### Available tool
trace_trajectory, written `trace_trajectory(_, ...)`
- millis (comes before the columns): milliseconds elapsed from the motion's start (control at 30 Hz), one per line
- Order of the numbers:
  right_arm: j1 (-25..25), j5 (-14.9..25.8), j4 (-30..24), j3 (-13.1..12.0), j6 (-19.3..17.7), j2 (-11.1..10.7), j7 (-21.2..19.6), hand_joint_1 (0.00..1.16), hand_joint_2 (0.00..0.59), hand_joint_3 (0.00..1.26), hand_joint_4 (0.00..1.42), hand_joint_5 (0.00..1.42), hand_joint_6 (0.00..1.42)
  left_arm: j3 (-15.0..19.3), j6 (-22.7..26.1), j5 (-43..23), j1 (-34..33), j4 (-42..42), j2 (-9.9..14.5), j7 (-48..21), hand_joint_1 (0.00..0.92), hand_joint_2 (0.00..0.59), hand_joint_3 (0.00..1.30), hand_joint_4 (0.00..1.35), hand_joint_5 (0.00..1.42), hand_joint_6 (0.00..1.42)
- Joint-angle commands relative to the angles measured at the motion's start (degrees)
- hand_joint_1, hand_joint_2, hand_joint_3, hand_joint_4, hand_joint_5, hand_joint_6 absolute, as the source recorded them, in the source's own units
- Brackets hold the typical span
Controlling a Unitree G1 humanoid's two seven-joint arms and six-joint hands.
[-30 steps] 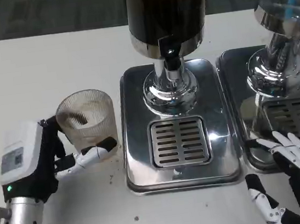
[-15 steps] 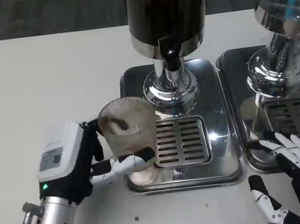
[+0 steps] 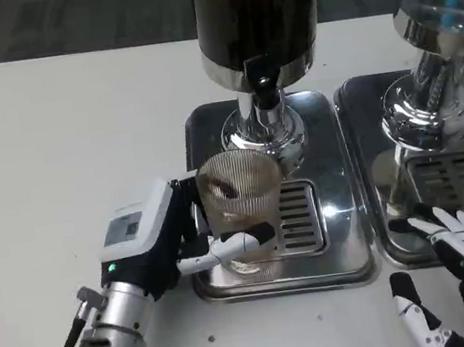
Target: Grasp the cup under the faucet to collect the drink, then remove the cup.
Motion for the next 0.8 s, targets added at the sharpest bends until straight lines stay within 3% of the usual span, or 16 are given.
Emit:
trace_trajectory(33,1.4,-0.1,-1.6,-0.1,-0.3,0.7,-0.5,0.35,0.47,0.32,0.15,0.11,0.22,-0.6,0.0,-0.2,-3.2,2.5,-1.5,-0.8,0.191,0.135,0.64,0.76,1.01,1.23)
trace_trajectory(200,2.3,-0.2,-2.4,-0.1,-0.1,1.1,-0.3,0.35,0.47,0.32,0.15,0.11,0.22,-1.0,0.2,-0.2,-4.6,4.8,-2.4,-1.4,0.174,0.136,0.6,0.73,0.97,1.17)
trace_trajectory(467,3.4,-0.4,-3.2,0.0,-0.1,1.7,0.0,0.35,0.47,0.32,0.15,0.11,0.23,-1.5,-0.3,-0.7,-5.7,6.9,-3.0,-2.2,0.134,0.117,0.53,0.62,0.84,0.92)
trace_trajectory(800,3.3,-0.1,-3.2,-0.3,-0.3,1.5,0.3,0.36,0.47,0.32,0.15,0.12,0.23,-2.1,-1.7,-1.8,-5.9,7.3,-3.2,-3.5,0.107,0.102,0.49,0.56,0.77,0.79)
